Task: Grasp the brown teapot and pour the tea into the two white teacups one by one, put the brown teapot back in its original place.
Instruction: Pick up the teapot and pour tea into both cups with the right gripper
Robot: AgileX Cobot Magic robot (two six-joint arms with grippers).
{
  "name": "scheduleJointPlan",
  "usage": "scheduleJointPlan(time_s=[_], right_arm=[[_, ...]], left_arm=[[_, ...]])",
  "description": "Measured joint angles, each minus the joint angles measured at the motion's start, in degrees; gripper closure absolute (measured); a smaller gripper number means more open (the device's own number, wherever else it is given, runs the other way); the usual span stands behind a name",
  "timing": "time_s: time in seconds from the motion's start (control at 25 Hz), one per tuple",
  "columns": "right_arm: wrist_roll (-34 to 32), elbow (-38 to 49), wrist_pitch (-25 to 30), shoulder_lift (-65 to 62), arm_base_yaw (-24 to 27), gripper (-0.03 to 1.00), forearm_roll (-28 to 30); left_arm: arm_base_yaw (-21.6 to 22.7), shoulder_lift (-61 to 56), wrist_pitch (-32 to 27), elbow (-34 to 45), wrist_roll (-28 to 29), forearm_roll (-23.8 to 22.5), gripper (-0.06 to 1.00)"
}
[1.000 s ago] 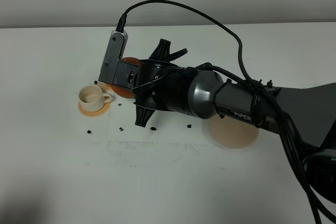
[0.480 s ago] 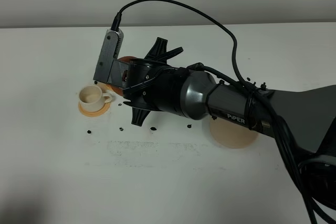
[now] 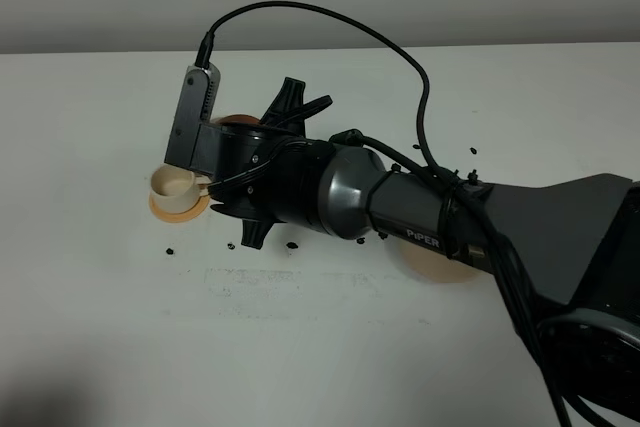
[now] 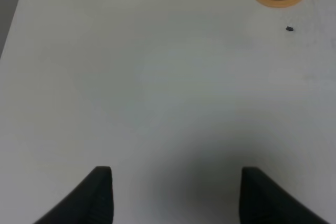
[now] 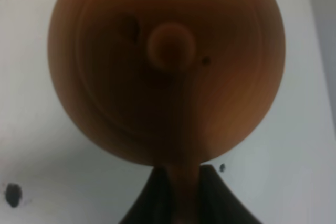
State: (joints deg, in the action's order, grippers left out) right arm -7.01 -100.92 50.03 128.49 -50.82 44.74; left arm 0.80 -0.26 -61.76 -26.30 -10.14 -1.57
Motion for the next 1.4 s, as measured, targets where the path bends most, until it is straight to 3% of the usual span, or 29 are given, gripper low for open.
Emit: scheduleJointPlan(time_s=[0.2, 1.4], right_arm=[[0.24, -2.07, 2.16, 1.91, -0.39, 0.88, 1.51], [0.87, -2.33, 3.01, 3.02, -3.14, 0.88, 13.14]], left_arm=[[0.00, 0.00, 0.00, 0.00, 0.00, 0.00, 0.44], [0.00, 0.00, 0.00, 0.00, 0.00, 0.00, 0.44]])
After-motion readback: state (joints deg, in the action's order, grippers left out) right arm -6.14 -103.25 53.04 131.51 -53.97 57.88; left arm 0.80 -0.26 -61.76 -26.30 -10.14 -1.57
